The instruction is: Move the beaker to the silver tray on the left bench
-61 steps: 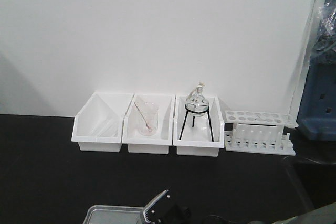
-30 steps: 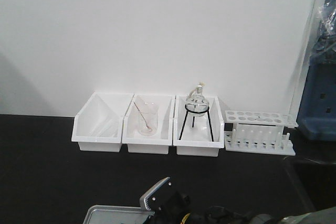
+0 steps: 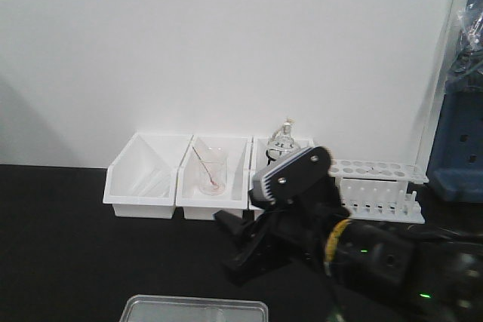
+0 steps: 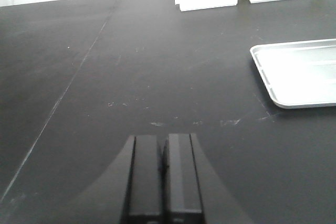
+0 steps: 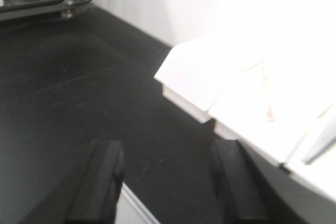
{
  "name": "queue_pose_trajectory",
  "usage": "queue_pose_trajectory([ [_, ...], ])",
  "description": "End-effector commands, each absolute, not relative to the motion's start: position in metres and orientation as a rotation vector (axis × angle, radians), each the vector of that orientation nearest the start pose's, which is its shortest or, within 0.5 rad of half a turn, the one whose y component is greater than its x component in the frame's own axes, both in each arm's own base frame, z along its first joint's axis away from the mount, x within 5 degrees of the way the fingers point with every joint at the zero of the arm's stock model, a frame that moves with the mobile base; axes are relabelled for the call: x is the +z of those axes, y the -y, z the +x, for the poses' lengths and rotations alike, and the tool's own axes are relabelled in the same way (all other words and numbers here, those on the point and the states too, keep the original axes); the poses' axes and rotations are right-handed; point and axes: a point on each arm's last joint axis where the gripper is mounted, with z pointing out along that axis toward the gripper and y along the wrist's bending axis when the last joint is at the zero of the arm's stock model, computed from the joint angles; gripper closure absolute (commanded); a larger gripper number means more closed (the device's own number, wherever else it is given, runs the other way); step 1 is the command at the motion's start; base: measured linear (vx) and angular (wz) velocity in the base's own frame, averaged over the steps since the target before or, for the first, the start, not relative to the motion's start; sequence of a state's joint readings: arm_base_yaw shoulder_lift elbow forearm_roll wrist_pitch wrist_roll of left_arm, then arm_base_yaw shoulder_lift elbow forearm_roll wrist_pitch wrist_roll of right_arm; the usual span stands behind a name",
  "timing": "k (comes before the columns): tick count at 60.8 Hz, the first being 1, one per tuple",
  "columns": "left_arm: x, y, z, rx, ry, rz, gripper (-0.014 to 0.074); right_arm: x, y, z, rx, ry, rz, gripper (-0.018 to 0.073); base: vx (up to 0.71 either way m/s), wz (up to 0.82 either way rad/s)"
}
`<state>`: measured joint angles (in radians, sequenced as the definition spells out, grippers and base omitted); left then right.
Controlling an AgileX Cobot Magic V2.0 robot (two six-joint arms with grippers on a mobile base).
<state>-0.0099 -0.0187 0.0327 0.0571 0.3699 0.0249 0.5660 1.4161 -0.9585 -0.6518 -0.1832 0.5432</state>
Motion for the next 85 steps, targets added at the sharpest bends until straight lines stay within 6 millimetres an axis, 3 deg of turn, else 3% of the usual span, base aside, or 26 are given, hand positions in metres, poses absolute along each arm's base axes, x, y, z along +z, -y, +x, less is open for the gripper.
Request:
queue_pose_trajectory([
  [1, 0.17, -0.001, 0.054, 0.057, -1.805, 0.071, 0.0595, 0.356, -0.157, 0.232, 0.422, -1.579, -0.628, 0.0236, 0.0, 0.0],
  [10, 0.17, -0.001, 0.054, 0.057, -1.805, 0.071, 0.0595, 0.368, -0.12, 0.176, 0.439, -1.501, -0.568, 0.0327, 0.0, 0.0],
  [19, 0.17, -0.001, 0.054, 0.057, -1.805, 0.071, 0.0595, 0.361, -0.09, 0.131, 0.454, -1.449, -0.517, 0.0358, 0.0, 0.0],
  [35, 0.17, -0.001, 0.054, 0.057, -1.805, 0.071, 0.0595, 0.344, -0.046, 0.063, 0.47, -1.257, -0.453, 0.0356, 0.0, 0.0],
  [45, 0.17, -0.001, 0.054, 0.057, -1.805, 0.071, 0.0595, 0.344, -0.023, 0.033, 0.447, -1.147, -0.391, 0.0356, 0.0, 0.0],
  [54, 0.17, -0.001, 0.054, 0.057, -1.805, 0.071, 0.0595, 0.335, -0.005, 0.021, 0.398, -1.209, -0.284, 0.0427, 0.0, 0.0],
  [64, 0.17, -0.001, 0.054, 0.057, -1.805, 0.071, 0.0595, 0.321, 0.005, 0.012, 0.184, -1.335, -0.147, 0.0577, 0.0, 0.0],
  [73, 0.17, -0.001, 0.054, 0.057, -1.803, 0.071, 0.0595, 0.311, 0.0, 0.018, 0.008, -1.311, -0.111, 0.0575, 0.0, 0.0],
  [85, 0.17, -0.001, 0.054, 0.057, -1.803, 0.071, 0.0595, 0.25, 0.0, 0.046, 0.012, -1.305, 0.021, 0.0575, 0.0, 0.0],
])
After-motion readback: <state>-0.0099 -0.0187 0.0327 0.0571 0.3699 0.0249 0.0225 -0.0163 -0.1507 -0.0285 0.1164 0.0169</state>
